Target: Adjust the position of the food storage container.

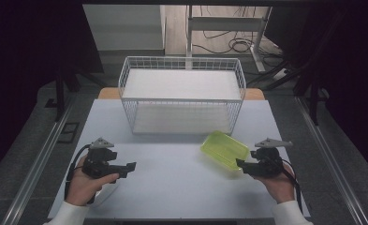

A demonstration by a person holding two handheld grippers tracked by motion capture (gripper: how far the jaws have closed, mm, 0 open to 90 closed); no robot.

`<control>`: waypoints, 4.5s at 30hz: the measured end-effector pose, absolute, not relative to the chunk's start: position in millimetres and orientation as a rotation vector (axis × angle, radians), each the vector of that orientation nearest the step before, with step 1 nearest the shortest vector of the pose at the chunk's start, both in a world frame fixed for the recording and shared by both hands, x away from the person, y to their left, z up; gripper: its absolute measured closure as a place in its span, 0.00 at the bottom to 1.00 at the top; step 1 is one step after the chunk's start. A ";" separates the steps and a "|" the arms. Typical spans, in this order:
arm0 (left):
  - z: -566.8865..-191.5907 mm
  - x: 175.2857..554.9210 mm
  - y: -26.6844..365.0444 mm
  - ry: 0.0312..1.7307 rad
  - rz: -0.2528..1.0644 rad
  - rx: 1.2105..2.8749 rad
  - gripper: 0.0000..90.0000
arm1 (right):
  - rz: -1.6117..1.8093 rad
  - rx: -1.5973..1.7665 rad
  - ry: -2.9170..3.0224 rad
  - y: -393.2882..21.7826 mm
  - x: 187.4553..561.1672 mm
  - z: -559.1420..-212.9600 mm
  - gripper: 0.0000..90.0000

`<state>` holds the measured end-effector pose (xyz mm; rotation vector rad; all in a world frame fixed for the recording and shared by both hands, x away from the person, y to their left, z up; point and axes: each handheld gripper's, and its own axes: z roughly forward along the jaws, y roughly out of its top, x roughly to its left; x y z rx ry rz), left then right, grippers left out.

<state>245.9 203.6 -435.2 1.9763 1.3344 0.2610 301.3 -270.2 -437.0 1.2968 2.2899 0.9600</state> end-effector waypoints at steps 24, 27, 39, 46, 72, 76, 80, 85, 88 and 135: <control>-442.0 247.7 215.1 1.360 0.242 1.959 0.18 | 0.796 1.197 2.404 -220.1 415.5 -441.3 0.96; -441.8 247.6 214.1 1.349 0.239 1.963 0.18 | 0.764 1.145 2.417 -216.7 420.9 -444.0 0.99; -438.8 248.0 209.8 1.340 0.259 1.949 0.18 | 0.646 1.071 2.433 -209.9 432.6 -459.8 0.99; -442.0 248.9 208.3 1.347 0.262 1.957 0.18 | 0.622 1.039 2.436 -207.3 435.6 -463.7 0.99; -444.9 246.6 202.3 1.337 0.253 1.982 0.18 | 0.641 0.865 2.588 -168.0 408.9 -467.2 0.99; -445.4 246.4 201.3 1.335 0.249 1.988 0.18 | 0.650 0.853 2.599 -166.0 405.6 -468.1 0.99; -445.8 246.3 199.7 1.331 0.249 1.991 0.18 | 0.667 0.839 2.609 -166.3 402.1 -465.4 0.99; -445.9 245.4 199.0 1.334 0.247 1.987 0.18 | 0.734 0.880 2.545 -181.7 396.1 -450.4 0.99; -445.6 244.8 197.9 1.333 0.241 1.985 0.18 | 0.784 0.926 2.503 -196.6 389.5 -441.8 0.99; -449.3 242.6 163.1 1.303 0.152 2.007 0.17 | 0.800 1.163 2.552 -223.2 336.1 -473.8 0.99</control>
